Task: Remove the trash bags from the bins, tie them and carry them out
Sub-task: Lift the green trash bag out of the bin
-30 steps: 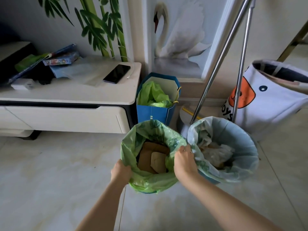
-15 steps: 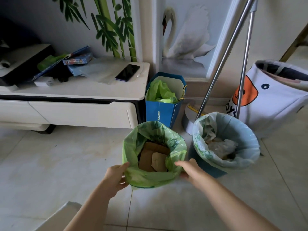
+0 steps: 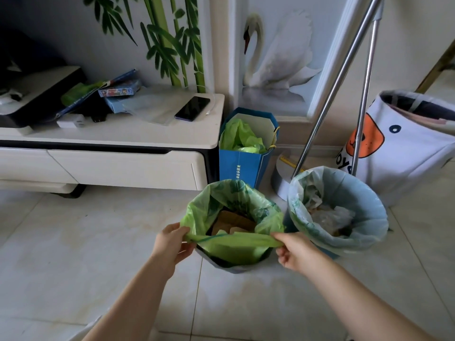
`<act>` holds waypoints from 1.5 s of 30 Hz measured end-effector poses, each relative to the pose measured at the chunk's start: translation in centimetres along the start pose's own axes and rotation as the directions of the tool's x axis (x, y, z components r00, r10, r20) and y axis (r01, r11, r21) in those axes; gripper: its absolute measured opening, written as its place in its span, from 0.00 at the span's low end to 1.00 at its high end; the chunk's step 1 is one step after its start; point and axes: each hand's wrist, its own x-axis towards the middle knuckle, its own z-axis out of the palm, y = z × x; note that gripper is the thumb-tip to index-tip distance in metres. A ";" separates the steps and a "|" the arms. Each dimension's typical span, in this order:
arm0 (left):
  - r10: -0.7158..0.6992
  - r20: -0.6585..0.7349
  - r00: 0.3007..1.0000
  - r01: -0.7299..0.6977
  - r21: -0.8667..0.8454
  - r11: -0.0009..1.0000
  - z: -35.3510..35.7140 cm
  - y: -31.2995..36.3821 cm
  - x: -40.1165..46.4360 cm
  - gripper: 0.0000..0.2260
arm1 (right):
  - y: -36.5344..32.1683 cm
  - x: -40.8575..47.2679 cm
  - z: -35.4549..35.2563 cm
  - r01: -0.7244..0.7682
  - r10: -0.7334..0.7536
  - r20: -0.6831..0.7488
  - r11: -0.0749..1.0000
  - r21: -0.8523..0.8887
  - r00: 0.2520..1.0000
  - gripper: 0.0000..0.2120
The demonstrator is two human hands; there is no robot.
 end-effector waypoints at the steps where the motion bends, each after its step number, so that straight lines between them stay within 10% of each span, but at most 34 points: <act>1: 0.025 -0.004 1.000 -0.025 -0.003 1.000 0.2 0.6 0.1 0.09 | -0.7 0.0 0.1 0.033 -0.033 -0.034 0.999 -0.022 0.999 0.07; 11: 0.276 -0.059 0.959 -0.266 0.141 0.954 1.1 4.8 0.8 0.07 | -6.8 -2.4 0.4 0.462 -0.473 -0.014 0.866 -0.192 0.881 0.09; 15: 0.354 -0.165 0.920 -0.243 0.467 0.850 -1.1 4.9 -0.1 0.11 | -6.5 -3.8 -1.3 0.452 -0.493 -0.016 0.810 -0.374 0.870 0.09; 20: -0.216 0.048 0.975 0.115 0.727 0.677 -3.7 5.4 -2.4 0.11 | -6.0 -5.0 -3.5 0.243 -0.327 -0.104 0.847 -0.473 0.939 0.09; 22: -0.215 0.079 0.973 0.051 0.839 0.542 -4.1 5.3 -2.1 0.13 | -5.8 -4.8 -4.3 0.221 -0.336 -0.128 0.817 -0.533 0.933 0.11; 29: -0.059 0.167 0.984 -0.061 0.632 0.772 -1.4 6.0 1.4 0.22 | -6.9 -3.7 -3.5 0.193 -0.337 -0.069 0.681 -0.706 0.939 0.27; 37: 0.154 0.108 0.982 -0.185 0.703 0.687 0.8 6.4 3.9 0.05 | -9.0 -3.8 -1.6 0.295 -0.478 0.020 0.508 -0.810 0.878 0.08; 45: 0.427 0.054 0.903 -0.423 0.289 0.859 0.6 11.5 1.1 0.06 | -11.7 -6.9 -1.0 0.502 -0.658 0.081 0.483 -0.717 0.749 0.07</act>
